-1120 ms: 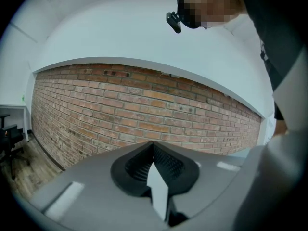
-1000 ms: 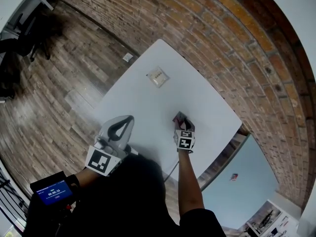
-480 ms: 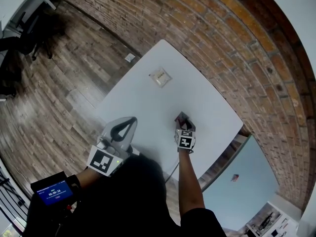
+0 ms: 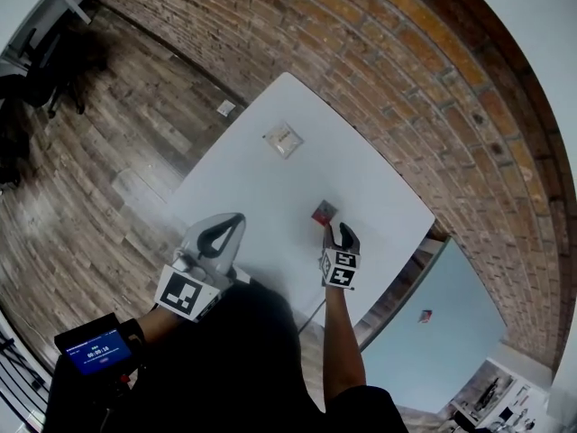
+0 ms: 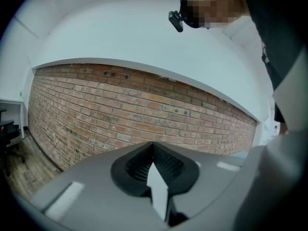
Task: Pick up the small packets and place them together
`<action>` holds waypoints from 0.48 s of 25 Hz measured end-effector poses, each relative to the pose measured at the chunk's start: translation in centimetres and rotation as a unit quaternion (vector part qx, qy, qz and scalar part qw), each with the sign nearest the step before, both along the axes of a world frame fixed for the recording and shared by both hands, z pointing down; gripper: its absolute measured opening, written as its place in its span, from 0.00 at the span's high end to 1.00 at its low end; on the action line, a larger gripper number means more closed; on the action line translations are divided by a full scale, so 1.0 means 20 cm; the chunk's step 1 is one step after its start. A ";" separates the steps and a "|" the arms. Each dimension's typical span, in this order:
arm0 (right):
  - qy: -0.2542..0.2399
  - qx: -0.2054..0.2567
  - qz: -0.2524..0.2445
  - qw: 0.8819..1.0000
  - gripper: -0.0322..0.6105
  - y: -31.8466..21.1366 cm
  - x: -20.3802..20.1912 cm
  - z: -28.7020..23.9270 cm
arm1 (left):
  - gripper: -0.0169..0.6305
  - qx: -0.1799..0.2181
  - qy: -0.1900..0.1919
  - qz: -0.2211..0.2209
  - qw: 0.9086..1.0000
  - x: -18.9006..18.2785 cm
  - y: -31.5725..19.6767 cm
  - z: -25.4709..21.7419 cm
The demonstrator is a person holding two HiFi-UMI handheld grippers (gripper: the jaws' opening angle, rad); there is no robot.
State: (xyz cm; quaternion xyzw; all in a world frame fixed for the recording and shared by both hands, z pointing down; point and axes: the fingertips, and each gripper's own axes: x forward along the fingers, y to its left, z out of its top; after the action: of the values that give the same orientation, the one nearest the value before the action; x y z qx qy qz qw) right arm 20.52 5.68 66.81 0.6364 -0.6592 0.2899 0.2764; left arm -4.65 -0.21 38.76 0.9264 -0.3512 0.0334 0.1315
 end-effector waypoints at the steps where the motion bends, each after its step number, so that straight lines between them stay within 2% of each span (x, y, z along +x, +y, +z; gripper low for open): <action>1: 0.000 0.004 0.004 1.000 0.70 0.02 -0.01 -0.03 | 0.97 0.000 0.005 0.001 1.000 0.00 0.00 0.00; 5: 0.001 0.029 0.026 0.999 0.71 0.07 -0.05 -0.16 | 0.97 0.007 0.014 0.019 1.000 0.01 0.01 0.02; 9: -0.014 0.061 0.071 0.995 0.74 0.09 -0.07 -0.30 | 0.97 0.015 0.015 0.040 0.999 0.04 0.00 0.00; 11: -0.012 0.083 0.093 0.992 0.80 0.10 -0.07 -0.38 | 0.97 0.018 0.017 0.054 0.998 0.05 -0.01 -0.01; 12: -0.008 0.097 0.102 0.990 0.87 0.11 -0.07 -0.42 | 0.97 0.016 0.019 0.062 0.998 0.05 -0.01 -0.01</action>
State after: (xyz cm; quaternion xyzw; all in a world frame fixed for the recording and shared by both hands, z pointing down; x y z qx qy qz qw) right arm 19.21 7.94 58.43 0.7214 -0.6183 0.2568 0.1771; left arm -3.65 -0.38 38.61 0.9488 -0.2912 0.0185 0.1206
